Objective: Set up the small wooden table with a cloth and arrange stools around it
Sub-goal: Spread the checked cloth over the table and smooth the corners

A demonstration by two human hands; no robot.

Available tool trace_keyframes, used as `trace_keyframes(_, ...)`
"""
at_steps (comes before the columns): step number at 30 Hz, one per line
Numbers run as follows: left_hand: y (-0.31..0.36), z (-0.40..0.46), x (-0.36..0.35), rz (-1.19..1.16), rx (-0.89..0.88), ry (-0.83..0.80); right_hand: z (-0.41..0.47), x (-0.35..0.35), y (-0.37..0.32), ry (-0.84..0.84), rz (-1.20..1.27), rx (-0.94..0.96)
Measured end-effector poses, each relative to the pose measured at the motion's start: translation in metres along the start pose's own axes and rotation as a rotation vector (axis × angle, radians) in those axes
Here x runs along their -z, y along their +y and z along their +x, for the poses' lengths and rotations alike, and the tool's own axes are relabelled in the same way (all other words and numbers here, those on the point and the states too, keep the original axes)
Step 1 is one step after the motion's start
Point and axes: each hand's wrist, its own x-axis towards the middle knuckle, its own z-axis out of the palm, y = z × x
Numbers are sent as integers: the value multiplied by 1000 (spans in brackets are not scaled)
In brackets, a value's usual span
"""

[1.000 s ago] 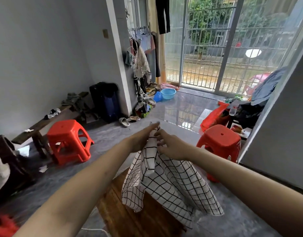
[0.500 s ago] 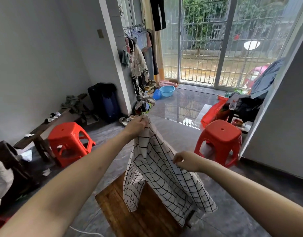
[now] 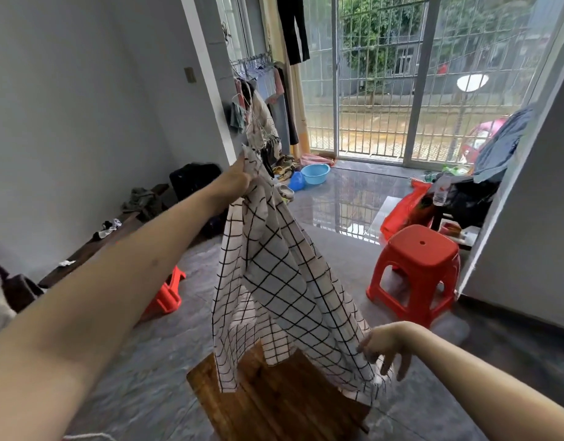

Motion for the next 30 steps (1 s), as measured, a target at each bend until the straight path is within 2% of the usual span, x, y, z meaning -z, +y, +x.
trace_keyframes(2, 12, 3, 3, -83, 6, 62, 5, -1, -2, -4, 123, -3)
trace_keyframes(4, 22, 2, 12, -247, 60, 103, 11, 1, -5, 157, 212, 19)
trace_keyframes(6, 29, -2, 28, -333, 100, 21, 15, 4, -8, 340, 224, 95)
trace_keyframes(8, 23, -4, 45, -216, 112, -177, 17, 9, -15, 497, 122, 212)
trace_keyframes(10, 13, -7, 54, -135, 56, -289, 18, 16, -23, 598, 58, 337)
trace_keyframes(13, 5, -12, 61, -89, 19, -370, 13, 25, -45, 623, 104, 495)
trace_keyframes(17, -1, -20, 64, 32, 62, -413, 2, 35, -82, 694, 76, 628)
trace_keyframes(21, -12, -20, 63, 70, 53, -324, -4, 39, -113, 734, 89, 702)
trace_keyframes(26, -2, -23, 66, -136, 56, -41, -18, 43, -138, 749, 136, 794)
trace_keyframes(28, 9, -15, 74, -245, 44, 102, -18, 46, -137, 694, 72, 715)
trace_keyframes(30, 19, -6, 88, -329, 59, 214, -14, 48, -128, 563, -35, 556)
